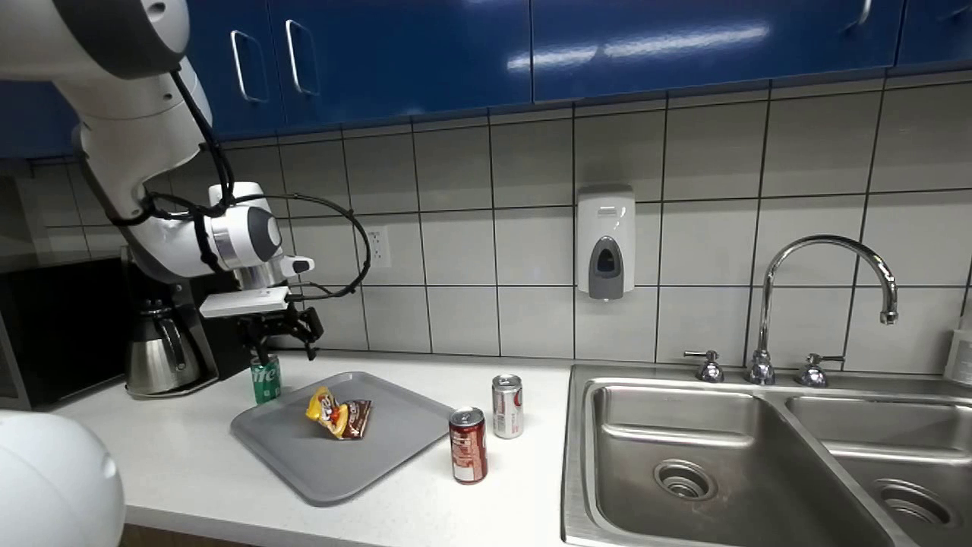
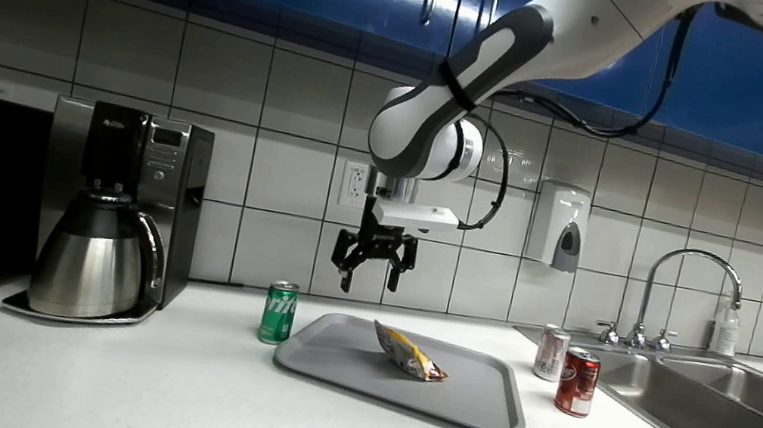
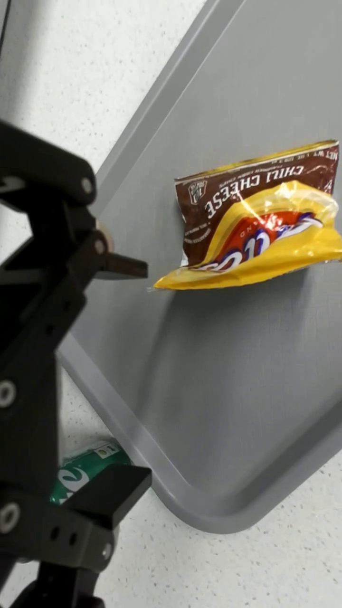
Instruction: Remove the red, grey and green cans from the tray
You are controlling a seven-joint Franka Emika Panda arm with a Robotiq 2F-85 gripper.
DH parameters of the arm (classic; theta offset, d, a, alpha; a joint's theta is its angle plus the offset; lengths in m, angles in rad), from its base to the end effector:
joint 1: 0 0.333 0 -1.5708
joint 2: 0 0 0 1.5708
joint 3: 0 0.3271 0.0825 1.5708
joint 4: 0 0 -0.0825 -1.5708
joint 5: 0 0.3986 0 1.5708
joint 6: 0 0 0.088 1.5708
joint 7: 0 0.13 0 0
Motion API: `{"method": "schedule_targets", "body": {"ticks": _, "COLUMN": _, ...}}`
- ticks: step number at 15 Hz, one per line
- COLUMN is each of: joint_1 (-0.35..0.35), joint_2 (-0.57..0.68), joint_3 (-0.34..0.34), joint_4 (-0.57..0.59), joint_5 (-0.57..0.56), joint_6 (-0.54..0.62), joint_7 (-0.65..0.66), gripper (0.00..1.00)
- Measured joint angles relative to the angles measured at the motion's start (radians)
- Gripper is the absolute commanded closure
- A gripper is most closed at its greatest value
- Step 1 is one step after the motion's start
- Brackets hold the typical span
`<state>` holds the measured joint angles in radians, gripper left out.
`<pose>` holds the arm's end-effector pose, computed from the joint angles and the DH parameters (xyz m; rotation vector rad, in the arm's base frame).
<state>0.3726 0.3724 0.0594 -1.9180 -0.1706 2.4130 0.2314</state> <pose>0.5956 0.2688 0.2893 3.0406 0.4838 0.2309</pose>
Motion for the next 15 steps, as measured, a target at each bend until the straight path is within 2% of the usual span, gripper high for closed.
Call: {"method": "schedule_targets", "body": {"ticks": 15, "joint_1": -0.063, "joint_2": -0.202, "joint_3": 0.016, "joint_4": -0.255, "joint_5": 0.014, "joint_6": 0.045, "joint_7": 0.000, "gripper": 0.00}}
